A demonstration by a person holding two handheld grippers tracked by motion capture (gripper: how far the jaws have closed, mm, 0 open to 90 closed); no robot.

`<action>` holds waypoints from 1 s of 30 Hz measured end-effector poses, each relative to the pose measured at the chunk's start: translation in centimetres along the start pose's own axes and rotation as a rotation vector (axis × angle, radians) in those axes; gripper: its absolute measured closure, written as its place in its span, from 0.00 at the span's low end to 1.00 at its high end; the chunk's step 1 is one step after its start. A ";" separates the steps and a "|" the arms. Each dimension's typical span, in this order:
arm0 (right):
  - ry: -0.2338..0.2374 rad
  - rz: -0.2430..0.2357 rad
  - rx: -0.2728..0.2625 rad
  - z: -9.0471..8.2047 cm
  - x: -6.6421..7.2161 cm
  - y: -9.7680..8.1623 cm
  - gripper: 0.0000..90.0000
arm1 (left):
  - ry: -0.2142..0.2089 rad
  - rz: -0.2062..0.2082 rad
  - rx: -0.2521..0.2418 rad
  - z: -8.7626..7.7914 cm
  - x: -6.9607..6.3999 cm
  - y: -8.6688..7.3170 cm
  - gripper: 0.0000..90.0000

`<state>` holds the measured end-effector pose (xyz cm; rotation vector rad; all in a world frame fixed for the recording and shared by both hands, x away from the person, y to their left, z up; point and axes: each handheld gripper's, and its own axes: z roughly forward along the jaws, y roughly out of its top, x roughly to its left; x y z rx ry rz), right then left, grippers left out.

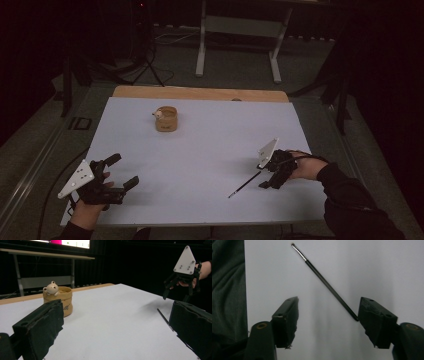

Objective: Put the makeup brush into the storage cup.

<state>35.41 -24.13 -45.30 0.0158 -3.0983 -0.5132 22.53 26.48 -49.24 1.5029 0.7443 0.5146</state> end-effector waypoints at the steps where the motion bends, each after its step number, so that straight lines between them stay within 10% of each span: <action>1: 0.000 -0.017 0.006 0.0 -0.1 0.1 0.37 | 0.000 0.000 0.000 0.0 0.0 0.0 0.00; 30: -0.016 -0.379 0.207 3.2 -0.2 3.6 0.63 | -0.010 -0.009 0.005 0.1 0.1 -0.2 0.00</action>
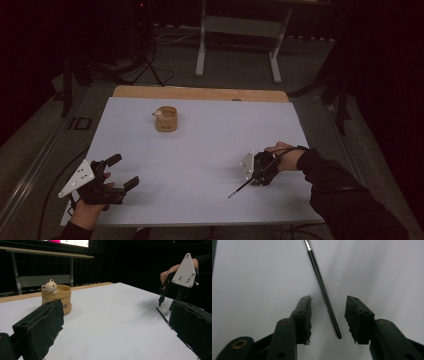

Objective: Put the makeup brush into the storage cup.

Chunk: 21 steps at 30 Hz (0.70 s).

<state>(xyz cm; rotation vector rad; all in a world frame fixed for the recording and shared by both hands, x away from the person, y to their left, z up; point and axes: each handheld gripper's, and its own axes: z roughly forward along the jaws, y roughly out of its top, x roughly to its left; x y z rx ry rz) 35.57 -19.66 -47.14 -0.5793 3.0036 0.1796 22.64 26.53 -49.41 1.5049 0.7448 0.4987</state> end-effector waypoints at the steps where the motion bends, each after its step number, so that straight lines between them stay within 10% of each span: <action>1: 0.004 -0.030 0.003 0.0 0.0 0.1 0.66 | 0.001 -0.002 0.001 0.0 0.0 0.0 0.00; 11: 0.006 -0.120 -0.035 0.3 0.0 0.5 0.71 | -0.001 -0.003 0.001 0.0 0.0 -0.1 0.00; 21: 0.009 -0.175 0.055 1.6 -0.1 0.1 0.79 | -0.001 0.001 0.002 0.0 0.0 -0.1 0.00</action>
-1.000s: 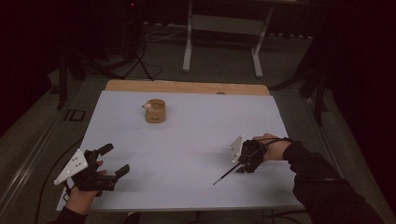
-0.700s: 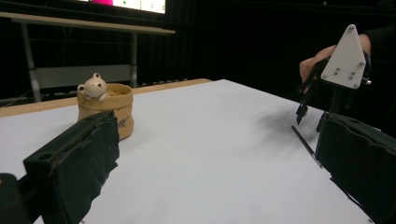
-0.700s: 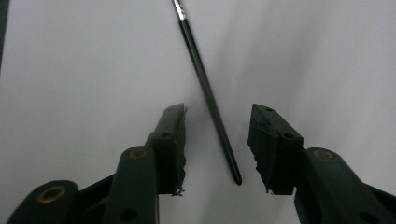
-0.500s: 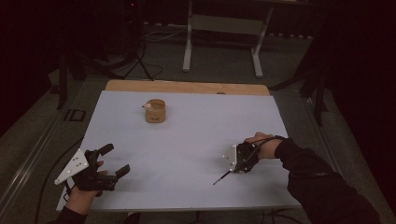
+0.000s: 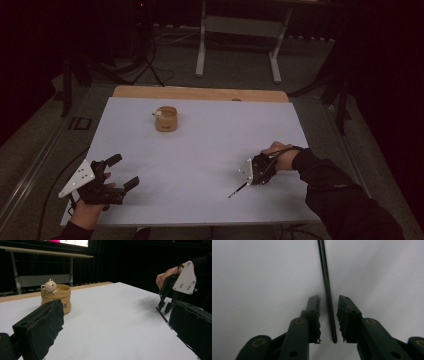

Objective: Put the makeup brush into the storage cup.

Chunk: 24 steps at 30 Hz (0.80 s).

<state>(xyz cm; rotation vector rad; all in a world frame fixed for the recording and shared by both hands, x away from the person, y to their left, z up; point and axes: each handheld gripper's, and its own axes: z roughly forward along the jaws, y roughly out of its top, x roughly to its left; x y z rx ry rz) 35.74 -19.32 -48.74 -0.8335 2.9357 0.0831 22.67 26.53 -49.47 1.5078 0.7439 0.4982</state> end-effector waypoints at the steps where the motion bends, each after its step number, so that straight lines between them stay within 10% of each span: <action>1: 0.002 -0.002 0.013 0.1 -0.1 -0.2 0.81 | -0.001 0.001 0.001 0.0 0.0 0.0 0.00; 24: 0.030 -0.028 0.044 0.7 -0.6 -0.5 0.95 | -0.001 0.002 0.006 0.1 0.0 -0.1 0.00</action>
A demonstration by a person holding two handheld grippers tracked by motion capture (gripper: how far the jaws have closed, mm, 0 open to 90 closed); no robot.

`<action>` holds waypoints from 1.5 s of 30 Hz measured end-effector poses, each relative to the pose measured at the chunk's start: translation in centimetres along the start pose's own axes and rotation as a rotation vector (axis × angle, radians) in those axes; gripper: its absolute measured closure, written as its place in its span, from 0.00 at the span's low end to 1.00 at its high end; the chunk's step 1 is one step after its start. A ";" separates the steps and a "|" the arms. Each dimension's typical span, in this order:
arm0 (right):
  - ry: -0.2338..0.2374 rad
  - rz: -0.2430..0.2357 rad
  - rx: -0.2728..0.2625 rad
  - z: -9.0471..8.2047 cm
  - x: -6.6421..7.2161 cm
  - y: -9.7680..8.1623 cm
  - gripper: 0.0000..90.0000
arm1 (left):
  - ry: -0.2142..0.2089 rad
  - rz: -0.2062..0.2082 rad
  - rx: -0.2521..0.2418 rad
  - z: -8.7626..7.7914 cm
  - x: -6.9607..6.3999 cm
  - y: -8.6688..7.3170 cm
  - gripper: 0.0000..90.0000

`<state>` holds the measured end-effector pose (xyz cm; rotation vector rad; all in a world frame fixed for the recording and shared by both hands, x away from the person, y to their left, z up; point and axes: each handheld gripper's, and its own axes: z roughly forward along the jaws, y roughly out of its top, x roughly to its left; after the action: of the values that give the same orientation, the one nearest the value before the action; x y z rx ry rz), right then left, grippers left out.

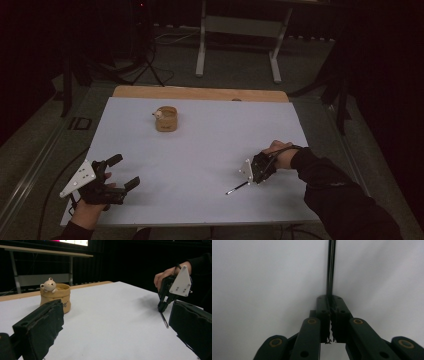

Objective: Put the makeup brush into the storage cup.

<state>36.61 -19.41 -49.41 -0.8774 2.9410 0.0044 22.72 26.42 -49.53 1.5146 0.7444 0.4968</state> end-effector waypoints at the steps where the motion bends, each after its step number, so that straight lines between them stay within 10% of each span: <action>1: 0.000 0.000 0.000 0.0 0.0 0.0 0.95 | 0.000 0.000 -0.001 0.0 0.0 0.0 0.00; 7: 0.003 0.085 -0.084 -1.8 -0.2 0.0 0.95 | 0.000 -0.001 -0.003 0.0 0.0 0.0 0.00; 13: 0.011 0.285 -0.114 -2.9 -0.9 0.0 0.95 | 0.002 0.000 -0.004 -0.1 0.0 0.0 0.00; 16: 0.079 0.472 -0.169 -3.1 -1.5 -0.3 0.95 | 0.004 0.000 -0.004 -0.1 0.0 0.0 0.00; 23: 0.113 0.633 -0.227 -3.2 -1.7 -0.1 0.95 | 0.004 0.004 -0.004 -0.1 0.0 0.1 0.00; 45: -0.100 0.991 -0.530 -4.8 2.3 -1.9 0.95 | 0.002 -0.001 -0.010 -0.1 -0.1 0.1 0.00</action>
<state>35.39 -22.35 -44.79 0.6249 2.9506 0.8528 22.60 26.38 -49.40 1.5049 0.7433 0.4999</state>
